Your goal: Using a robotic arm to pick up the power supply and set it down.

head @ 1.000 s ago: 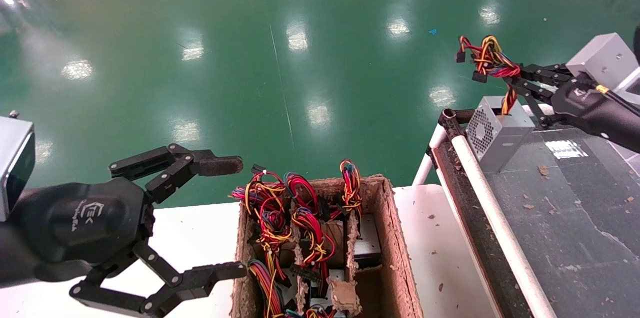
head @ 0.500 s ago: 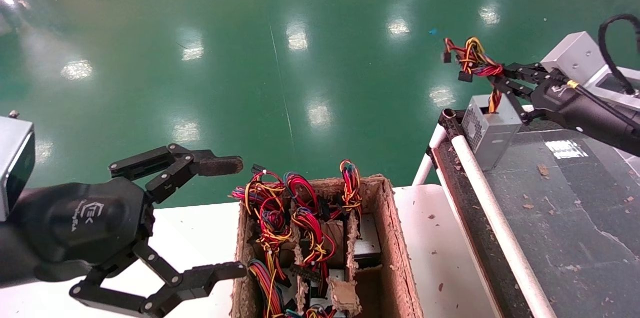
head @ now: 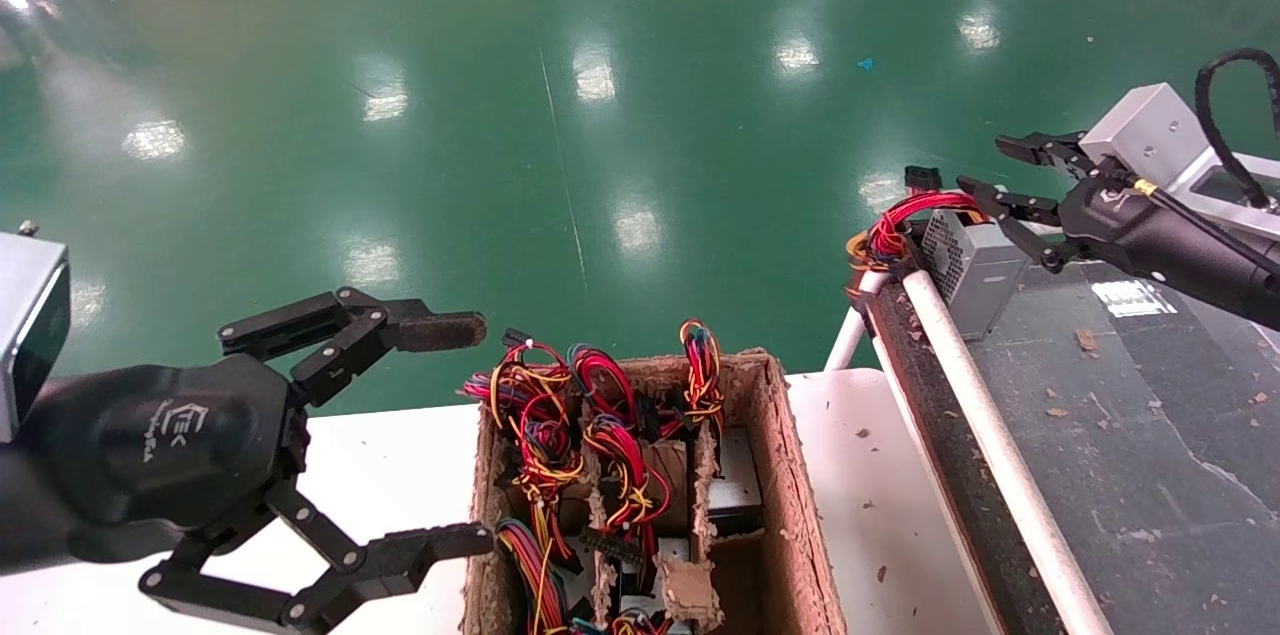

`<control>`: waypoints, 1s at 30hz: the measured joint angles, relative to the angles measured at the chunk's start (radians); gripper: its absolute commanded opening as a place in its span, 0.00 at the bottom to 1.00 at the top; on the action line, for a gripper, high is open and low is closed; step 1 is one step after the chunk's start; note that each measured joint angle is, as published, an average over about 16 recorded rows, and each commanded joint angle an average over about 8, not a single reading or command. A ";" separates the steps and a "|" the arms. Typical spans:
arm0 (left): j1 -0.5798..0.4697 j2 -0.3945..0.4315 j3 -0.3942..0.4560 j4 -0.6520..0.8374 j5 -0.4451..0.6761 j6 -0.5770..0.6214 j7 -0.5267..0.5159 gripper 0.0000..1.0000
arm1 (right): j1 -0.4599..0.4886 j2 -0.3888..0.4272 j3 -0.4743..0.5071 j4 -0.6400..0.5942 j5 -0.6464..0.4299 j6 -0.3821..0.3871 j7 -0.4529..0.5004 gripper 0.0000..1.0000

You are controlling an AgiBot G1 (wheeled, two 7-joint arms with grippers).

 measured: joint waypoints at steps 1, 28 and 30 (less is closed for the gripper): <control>0.000 0.000 0.000 0.000 0.000 0.000 0.000 1.00 | -0.002 0.001 0.002 0.001 0.004 0.000 0.001 1.00; 0.000 0.000 0.000 0.000 0.000 0.000 0.000 1.00 | -0.050 0.030 0.020 0.046 0.270 -0.240 0.010 1.00; 0.000 0.000 0.000 0.000 0.000 0.000 0.000 1.00 | -0.054 0.032 0.020 0.050 0.294 -0.264 0.010 1.00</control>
